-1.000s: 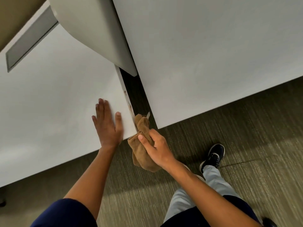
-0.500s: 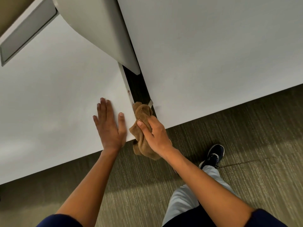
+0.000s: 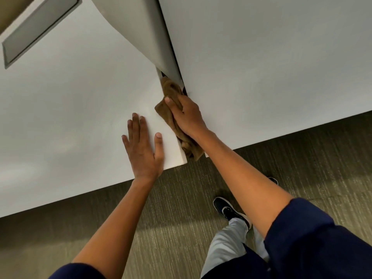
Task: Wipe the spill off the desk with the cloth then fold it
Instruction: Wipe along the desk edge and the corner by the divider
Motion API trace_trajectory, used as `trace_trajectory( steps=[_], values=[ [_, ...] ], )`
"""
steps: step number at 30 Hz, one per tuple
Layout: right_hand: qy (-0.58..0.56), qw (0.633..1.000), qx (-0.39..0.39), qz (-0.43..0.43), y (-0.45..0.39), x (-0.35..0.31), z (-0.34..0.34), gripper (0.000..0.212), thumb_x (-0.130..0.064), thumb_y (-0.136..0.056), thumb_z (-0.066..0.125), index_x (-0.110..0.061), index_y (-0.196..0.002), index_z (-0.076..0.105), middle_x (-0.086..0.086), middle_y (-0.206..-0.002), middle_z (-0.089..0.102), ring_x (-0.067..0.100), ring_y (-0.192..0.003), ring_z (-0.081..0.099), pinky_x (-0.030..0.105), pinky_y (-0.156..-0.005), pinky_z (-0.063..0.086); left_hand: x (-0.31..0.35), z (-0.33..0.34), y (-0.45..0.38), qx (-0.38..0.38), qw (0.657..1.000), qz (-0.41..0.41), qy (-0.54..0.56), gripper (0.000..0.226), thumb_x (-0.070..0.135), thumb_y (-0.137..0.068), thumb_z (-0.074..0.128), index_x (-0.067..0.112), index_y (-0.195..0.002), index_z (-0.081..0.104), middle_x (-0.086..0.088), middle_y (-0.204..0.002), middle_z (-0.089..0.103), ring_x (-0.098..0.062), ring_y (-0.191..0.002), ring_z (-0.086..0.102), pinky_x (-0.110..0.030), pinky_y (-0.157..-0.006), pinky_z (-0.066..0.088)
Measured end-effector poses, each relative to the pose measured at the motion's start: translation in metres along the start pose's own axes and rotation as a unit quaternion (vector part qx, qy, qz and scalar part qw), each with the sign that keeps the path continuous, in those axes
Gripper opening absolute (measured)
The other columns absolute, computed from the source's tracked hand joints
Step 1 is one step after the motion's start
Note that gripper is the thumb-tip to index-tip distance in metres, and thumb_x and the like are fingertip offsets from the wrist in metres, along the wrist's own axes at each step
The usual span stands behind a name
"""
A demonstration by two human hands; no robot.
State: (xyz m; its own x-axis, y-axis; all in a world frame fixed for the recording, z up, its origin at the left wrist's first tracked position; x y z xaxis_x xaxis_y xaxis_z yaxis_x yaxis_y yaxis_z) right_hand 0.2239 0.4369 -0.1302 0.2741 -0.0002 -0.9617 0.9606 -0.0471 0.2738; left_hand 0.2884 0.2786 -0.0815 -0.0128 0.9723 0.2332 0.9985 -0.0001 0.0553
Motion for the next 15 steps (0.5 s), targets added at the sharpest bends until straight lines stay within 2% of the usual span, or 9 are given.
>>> trace_trajectory(
  steps=[3,6,10,13,15],
  values=[
    [-0.003,0.999,-0.032,0.006,0.007,0.0,-0.002,0.032,-0.05,-0.098,0.047,-0.028,-0.115,0.063,-0.008,-0.103,0.063,0.014,-0.1,0.063,0.037,-0.09,0.053,0.0,0.0,0.0,-0.002,1.0,0.0,-0.001,0.068,0.047,-0.1,0.026,0.019,-0.159,0.006,0.005,-0.168,-0.001,-0.011,-0.153,-0.007,-0.049,-0.125,-0.002],
    [-0.024,0.998,-0.06,0.01,0.031,0.008,-0.007,0.02,-0.051,-0.097,0.05,-0.039,-0.108,0.06,-0.011,-0.103,0.063,0.006,-0.097,0.062,0.023,-0.081,0.05,0.001,0.0,0.001,-0.003,1.0,0.001,-0.002,0.068,0.047,-0.1,0.026,0.018,-0.159,0.006,0.005,-0.167,-0.002,-0.011,-0.153,-0.008,-0.049,-0.125,-0.002],
    [-0.044,0.994,-0.096,0.024,0.077,0.025,-0.006,0.014,-0.051,-0.097,0.05,-0.043,-0.106,0.058,-0.011,-0.104,0.064,-0.002,-0.092,0.062,0.012,-0.073,0.045,0.001,0.001,0.0,-0.005,1.0,0.005,-0.009,0.069,0.047,-0.1,0.024,0.018,-0.159,0.005,0.005,-0.167,-0.003,-0.012,-0.154,-0.008,-0.049,-0.124,-0.002],
    [-0.068,0.991,-0.112,0.029,0.106,0.035,-0.007,0.007,-0.048,-0.096,0.053,-0.052,-0.101,0.057,-0.015,-0.104,0.063,-0.004,-0.095,0.062,0.012,-0.077,0.047,0.001,0.001,0.001,-0.006,1.0,0.002,-0.009,0.068,0.047,-0.1,0.023,0.018,-0.159,0.005,0.004,-0.168,-0.003,-0.012,-0.154,-0.008,-0.05,-0.124,-0.003],
    [-0.082,0.989,-0.119,0.034,0.122,0.043,-0.008,0.012,-0.047,-0.096,0.054,-0.048,-0.106,0.06,-0.013,-0.108,0.063,-0.002,-0.099,0.061,0.015,-0.083,0.049,0.001,0.001,0.001,-0.005,1.0,0.003,-0.008,0.068,0.047,-0.1,0.023,0.018,-0.159,0.005,0.004,-0.168,-0.003,-0.013,-0.154,-0.007,-0.05,-0.124,-0.003]
  ],
)
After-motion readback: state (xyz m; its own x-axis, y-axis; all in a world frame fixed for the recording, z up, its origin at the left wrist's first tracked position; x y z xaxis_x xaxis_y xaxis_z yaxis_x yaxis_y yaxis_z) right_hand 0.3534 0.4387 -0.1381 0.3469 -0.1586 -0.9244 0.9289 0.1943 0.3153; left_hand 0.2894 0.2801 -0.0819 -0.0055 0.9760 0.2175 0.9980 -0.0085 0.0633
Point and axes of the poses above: each hand's wrist, its own y-axis away from the middle knuckle, its own z-axis out of the palm, x = y × z, the point moved 8 cm from there along -y, towards the middle knuckle
